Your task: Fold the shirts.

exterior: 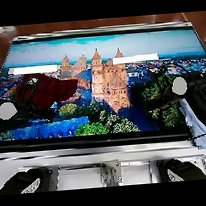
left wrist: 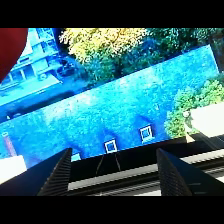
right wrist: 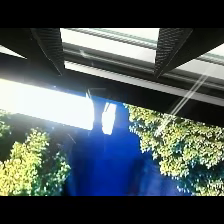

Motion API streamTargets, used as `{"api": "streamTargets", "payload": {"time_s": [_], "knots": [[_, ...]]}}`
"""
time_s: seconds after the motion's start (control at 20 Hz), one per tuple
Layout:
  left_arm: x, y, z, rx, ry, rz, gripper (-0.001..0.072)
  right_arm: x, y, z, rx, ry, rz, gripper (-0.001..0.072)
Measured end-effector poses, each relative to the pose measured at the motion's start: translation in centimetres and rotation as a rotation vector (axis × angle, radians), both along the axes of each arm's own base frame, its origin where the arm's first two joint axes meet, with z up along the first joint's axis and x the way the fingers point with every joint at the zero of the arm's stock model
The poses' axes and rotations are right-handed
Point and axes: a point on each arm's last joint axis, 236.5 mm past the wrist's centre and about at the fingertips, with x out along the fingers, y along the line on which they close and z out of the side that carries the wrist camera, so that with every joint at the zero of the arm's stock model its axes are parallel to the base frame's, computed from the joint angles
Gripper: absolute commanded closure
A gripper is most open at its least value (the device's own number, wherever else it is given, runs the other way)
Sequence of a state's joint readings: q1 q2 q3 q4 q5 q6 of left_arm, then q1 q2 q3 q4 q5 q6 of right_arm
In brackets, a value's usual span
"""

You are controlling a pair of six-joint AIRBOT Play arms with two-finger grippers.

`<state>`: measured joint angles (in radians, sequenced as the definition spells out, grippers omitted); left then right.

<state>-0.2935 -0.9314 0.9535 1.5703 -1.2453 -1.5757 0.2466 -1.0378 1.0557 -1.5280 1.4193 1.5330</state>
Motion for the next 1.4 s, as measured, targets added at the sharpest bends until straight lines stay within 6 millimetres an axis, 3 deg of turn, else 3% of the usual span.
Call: {"api": "streamTargets", "payload": {"time_s": [0.55, 0.85, 1.2, 1.25, 1.4], "knots": [[0.0, 0.0, 0.0, 0.000, 0.000, 0.000, 0.0108, 0.6, 0.2, 0.1, 0.010, -0.027, -0.001, 0.0034], [0.1, 0.0, 0.0, -0.002, -0.002, 0.004, 0.0108, 2.7, 1.1, 0.7, 0.047, -0.116, -0.006, 0.0034], [3.3, -2.3, 1.0, -0.102, -0.125, 0.015, 0.0104, 3.1, 2.0, 0.9, 0.089, -0.133, -0.010, 0.0034], [3.6, -2.1, 1.0, -0.099, -0.129, 0.020, 0.0002, 3.1, 2.0, 0.9, 0.091, -0.133, -0.010, 0.0034], [4.6, 2.5, 0.4, -0.018, -0.112, 0.164, -0.0013, 3.1, 2.1, 1.0, 0.096, -0.134, -0.012, 0.0034]]}}
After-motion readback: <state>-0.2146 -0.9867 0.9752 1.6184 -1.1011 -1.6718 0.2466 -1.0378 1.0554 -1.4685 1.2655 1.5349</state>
